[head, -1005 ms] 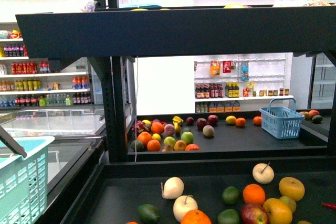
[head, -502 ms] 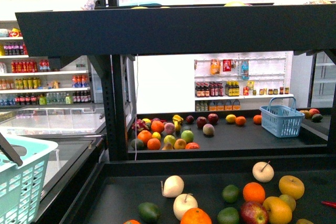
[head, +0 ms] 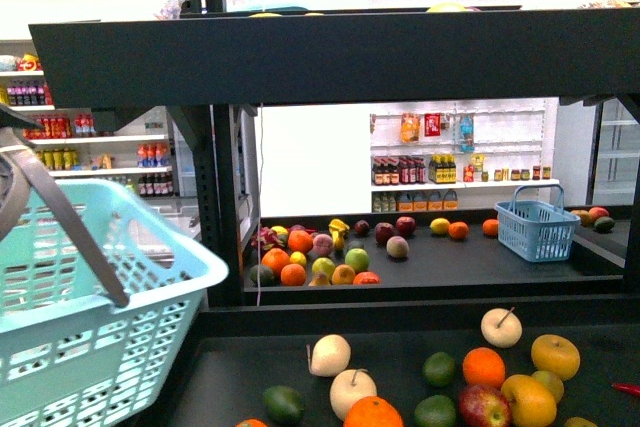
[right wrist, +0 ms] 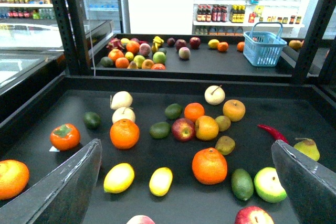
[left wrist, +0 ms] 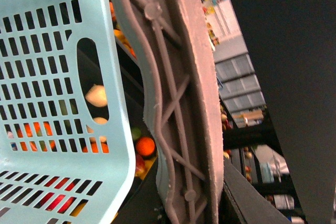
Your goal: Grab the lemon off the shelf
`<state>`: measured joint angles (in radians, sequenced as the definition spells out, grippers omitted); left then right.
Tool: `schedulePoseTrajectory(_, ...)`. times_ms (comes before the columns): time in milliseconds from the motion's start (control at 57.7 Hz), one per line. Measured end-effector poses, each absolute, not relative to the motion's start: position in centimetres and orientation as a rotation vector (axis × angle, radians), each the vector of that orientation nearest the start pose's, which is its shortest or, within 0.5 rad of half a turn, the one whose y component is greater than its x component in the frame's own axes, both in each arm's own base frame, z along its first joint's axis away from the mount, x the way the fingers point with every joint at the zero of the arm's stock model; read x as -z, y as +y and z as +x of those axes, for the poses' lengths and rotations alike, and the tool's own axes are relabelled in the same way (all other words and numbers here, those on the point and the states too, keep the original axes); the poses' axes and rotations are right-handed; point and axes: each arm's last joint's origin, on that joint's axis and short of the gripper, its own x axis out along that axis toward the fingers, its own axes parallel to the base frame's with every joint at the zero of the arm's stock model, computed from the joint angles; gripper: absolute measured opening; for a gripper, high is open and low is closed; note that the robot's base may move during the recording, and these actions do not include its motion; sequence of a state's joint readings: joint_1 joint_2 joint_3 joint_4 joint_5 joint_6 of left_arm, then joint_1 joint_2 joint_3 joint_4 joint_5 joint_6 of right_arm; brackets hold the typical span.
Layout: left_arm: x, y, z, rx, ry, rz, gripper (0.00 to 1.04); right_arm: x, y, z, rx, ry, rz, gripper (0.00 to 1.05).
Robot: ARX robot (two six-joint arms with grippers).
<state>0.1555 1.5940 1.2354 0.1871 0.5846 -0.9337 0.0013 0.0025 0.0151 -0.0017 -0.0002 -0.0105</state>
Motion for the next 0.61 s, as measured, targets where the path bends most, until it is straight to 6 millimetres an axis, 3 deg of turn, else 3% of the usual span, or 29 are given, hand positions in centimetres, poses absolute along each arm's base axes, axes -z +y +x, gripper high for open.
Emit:
schedulePoseTrajectory(121,-32.9,0.7,36.3,0.472,0.376,-0.918,0.15,-16.8,0.0,9.7,-0.001,-0.011,-0.01,0.97)
schedulePoseTrajectory(277,-32.3,-3.2,36.1,0.603,0.435,-0.854,0.15,-16.8,0.0,9.7,-0.001,-0.01,-0.01,0.97)
schedulePoseTrajectory(606,-29.5,-8.4,37.0,0.721,0.561,-0.778,0.15,-16.8,0.0,9.7,-0.001,-0.01,-0.01,0.97)
